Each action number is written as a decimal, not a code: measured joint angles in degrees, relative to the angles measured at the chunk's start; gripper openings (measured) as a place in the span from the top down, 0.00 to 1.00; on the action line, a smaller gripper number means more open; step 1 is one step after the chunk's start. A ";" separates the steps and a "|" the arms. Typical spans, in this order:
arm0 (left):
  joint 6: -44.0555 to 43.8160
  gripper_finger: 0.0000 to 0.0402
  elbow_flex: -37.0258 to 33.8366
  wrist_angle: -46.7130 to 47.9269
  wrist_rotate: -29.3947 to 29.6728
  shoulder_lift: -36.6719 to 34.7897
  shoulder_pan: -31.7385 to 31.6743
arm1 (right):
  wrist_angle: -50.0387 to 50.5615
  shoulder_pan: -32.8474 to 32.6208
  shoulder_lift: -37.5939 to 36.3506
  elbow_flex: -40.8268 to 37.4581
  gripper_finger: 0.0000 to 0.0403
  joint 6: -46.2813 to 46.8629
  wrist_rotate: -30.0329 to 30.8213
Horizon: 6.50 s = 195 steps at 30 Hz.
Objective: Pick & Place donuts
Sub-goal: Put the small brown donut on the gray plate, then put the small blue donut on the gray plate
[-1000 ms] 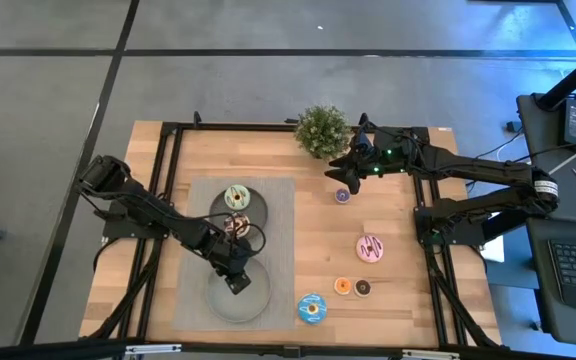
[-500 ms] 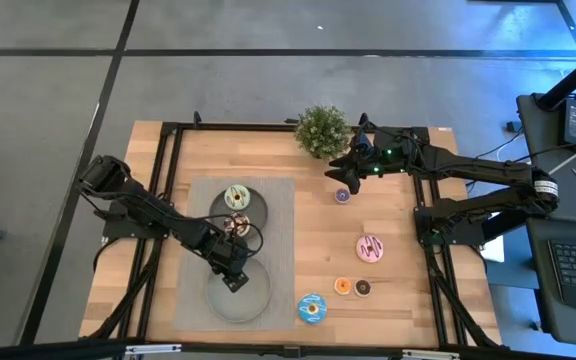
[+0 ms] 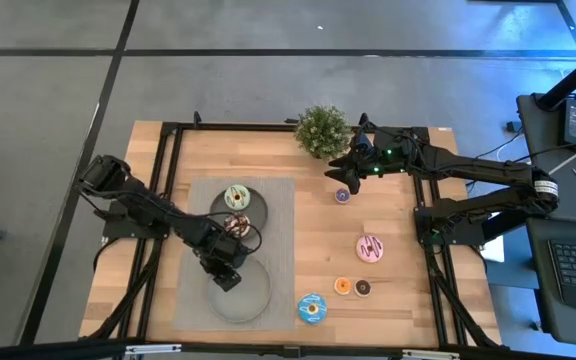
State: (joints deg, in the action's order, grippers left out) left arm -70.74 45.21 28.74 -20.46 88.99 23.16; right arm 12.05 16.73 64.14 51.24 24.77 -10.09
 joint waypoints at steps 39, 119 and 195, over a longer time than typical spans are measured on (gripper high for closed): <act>22.74 0.57 0.04 -16.61 35.55 -22.64 -17.42 | 25.42 3.48 25.84 -0.07 0.42 1.95 14.24; 19.47 0.58 0.04 -43.95 46.39 -22.34 -19.94 | 19.46 -15.56 32.22 43.28 0.93 -21.81 20.50; -16.13 0.85 0.02 -27.02 12.96 3.78 7.82 | 41.20 -9.33 25.11 36.54 0.38 -23.64 28.06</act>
State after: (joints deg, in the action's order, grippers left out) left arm -86.87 45.23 1.72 -7.50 92.77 30.98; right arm 53.25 7.40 89.25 87.79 1.13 17.98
